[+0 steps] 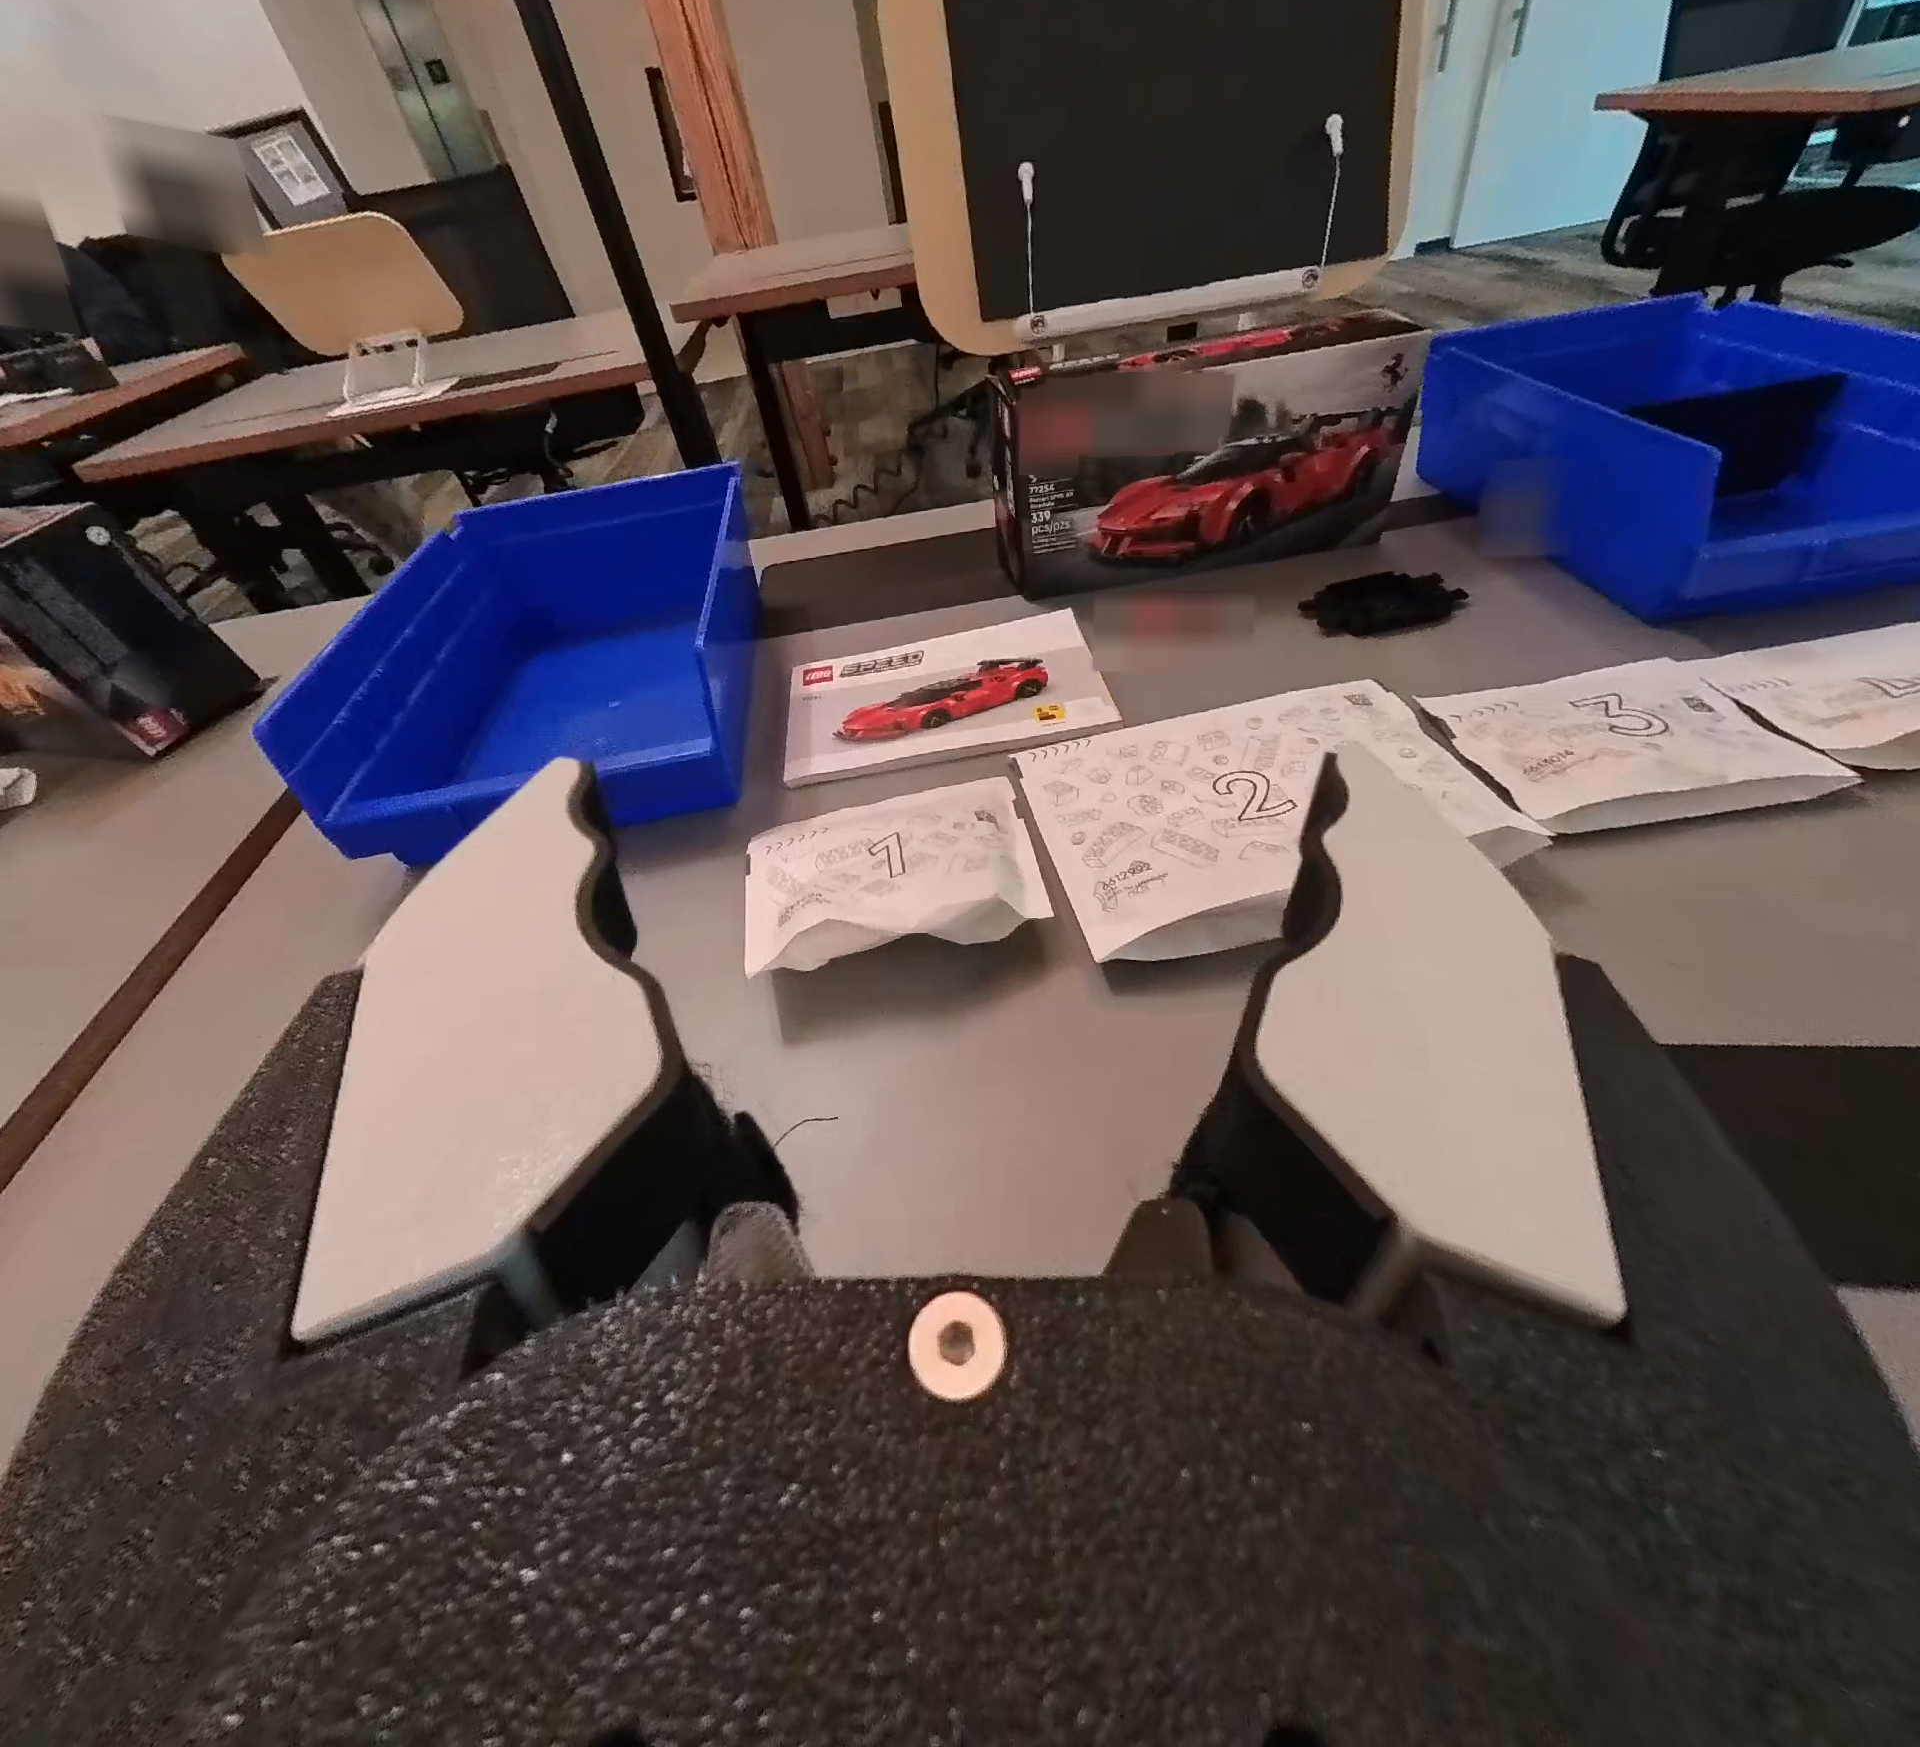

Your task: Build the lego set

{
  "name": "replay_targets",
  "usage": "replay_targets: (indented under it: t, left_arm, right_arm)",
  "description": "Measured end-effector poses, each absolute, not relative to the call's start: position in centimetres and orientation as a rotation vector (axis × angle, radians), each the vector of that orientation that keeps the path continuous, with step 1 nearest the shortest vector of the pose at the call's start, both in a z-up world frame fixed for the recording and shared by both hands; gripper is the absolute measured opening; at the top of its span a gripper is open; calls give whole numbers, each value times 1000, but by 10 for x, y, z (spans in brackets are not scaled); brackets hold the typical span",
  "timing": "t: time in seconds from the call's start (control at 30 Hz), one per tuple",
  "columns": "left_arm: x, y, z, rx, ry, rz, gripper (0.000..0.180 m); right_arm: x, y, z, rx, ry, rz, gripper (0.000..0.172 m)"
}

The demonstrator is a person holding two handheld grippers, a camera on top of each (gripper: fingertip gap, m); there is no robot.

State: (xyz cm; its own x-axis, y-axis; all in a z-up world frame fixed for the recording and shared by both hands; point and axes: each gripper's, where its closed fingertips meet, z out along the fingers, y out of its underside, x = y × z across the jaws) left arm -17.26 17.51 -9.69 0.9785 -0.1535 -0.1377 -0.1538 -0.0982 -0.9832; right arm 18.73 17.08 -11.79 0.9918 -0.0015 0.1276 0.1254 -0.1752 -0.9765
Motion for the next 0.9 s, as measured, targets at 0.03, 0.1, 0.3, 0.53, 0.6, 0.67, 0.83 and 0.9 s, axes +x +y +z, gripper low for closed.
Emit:
replay_targets:
  t: [0.03,0.1,0.3,0.53,0.6,0.67,0.83,0.9]
  left_arm:
    - [-171,176,-98,-1675,240,-5,123]
    - [-168,178,-99,-1667,247,-18,122]
    - [-158,181,-107,-1689,279,-21,122]
    - [-158,177,-109,-1698,271,-15,122]
    - [-158,176,-109,-1701,274,-12,122]
    - [-156,175,-108,-1695,279,-20,122]
    - [-148,173,-107,-1701,297,-46,115]
    - [-147,173,-110,-1711,291,-60,111]
  right_arm:
    - [189,171,-119,-1746,-92,-119,138]
    - [190,170,-123,-1756,-103,-120,134]
    - [202,162,-131,-1780,-72,-134,133]
    - [185,166,-127,-1772,-117,-109,133]
    - [178,167,-125,-1767,-137,-102,132]
    - [172,168,-124,-1764,-151,-98,131]
    - [159,170,-120,-1752,-164,-85,130]
    - [159,170,-118,-1742,-147,-92,132]
